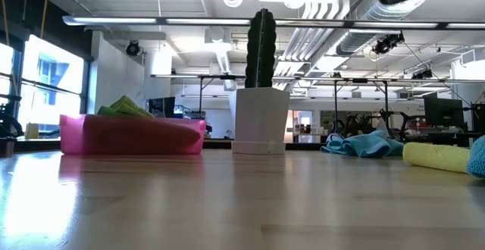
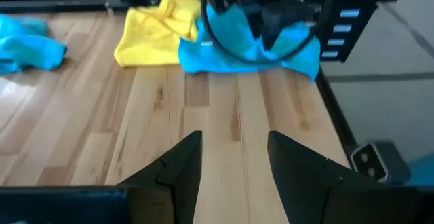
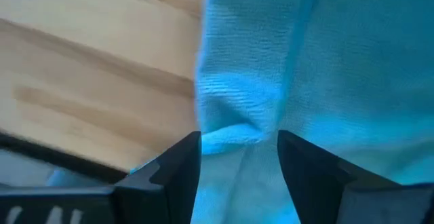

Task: Fold microfiber towels
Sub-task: Fold the bottom blue microfiber cloth

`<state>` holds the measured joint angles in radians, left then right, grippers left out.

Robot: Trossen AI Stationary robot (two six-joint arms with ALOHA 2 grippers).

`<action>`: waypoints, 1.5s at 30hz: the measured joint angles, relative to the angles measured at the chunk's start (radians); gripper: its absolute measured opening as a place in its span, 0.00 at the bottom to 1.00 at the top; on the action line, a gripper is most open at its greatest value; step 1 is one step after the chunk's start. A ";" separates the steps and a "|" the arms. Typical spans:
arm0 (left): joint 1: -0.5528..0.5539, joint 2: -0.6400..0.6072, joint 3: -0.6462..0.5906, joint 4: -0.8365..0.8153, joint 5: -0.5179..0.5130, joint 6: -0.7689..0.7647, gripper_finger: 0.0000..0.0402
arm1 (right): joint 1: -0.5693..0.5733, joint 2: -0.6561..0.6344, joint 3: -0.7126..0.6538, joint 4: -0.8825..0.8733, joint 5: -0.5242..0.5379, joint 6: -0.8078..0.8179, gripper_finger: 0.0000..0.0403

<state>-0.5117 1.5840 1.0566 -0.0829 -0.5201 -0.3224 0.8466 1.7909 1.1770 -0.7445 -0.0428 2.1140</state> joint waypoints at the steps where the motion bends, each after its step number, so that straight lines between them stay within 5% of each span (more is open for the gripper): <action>1: 0.000 0.007 0.003 0.006 -0.003 0.000 0.39 | 0.002 0.008 0.000 -0.003 -0.011 0.000 0.47; 24: 0.001 0.045 0.000 0.005 -0.011 0.019 0.39 | -0.016 0.128 0.005 0.031 0.000 -0.161 0.38; 36: 0.002 0.045 0.000 0.006 -0.011 0.019 0.39 | -0.016 0.132 0.003 0.007 0.096 -0.293 0.03; 45: 0.003 0.045 0.000 0.004 0.006 0.019 0.39 | -0.019 0.132 0.126 -0.133 0.168 -0.522 0.01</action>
<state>-0.5091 1.6291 1.0569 -0.0784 -0.5141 -0.3033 0.8272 1.9228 1.3032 -0.8773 0.1254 1.5916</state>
